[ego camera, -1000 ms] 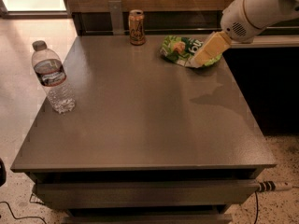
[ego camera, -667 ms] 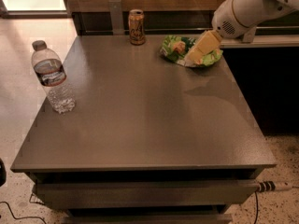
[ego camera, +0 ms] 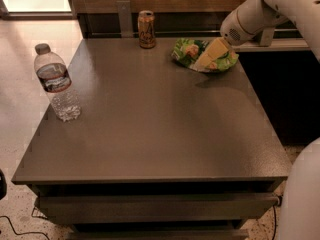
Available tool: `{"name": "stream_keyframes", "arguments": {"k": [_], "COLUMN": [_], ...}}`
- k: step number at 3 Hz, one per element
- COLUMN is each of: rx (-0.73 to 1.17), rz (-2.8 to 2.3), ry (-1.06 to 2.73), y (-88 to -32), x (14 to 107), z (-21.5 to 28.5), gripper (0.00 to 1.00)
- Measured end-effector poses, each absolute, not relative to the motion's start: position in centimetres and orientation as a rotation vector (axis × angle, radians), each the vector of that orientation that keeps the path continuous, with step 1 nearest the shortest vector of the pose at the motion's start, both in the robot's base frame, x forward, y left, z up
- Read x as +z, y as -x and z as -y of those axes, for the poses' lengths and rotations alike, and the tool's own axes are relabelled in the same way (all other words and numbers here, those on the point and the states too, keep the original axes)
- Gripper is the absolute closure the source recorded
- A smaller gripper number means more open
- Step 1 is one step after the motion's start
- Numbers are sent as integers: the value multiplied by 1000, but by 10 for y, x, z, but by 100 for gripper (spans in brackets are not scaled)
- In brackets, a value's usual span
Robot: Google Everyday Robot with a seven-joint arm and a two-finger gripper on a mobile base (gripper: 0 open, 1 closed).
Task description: Move green rice chip bag near water bottle
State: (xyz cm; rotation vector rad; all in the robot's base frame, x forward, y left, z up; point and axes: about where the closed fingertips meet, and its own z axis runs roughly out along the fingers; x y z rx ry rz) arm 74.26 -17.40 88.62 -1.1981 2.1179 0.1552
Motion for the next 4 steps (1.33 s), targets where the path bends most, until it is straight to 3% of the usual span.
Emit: {"name": "stream_keyframes", "arguments": {"k": [2, 3, 4], "rx": [301, 335, 338], "rz": [-2097, -2075, -2078], "ry": [1154, 1089, 1096], "y": [-773, -784, -784], "x": [847, 842, 839], "z": [170, 167, 165], "gripper": [3, 33, 56]}}
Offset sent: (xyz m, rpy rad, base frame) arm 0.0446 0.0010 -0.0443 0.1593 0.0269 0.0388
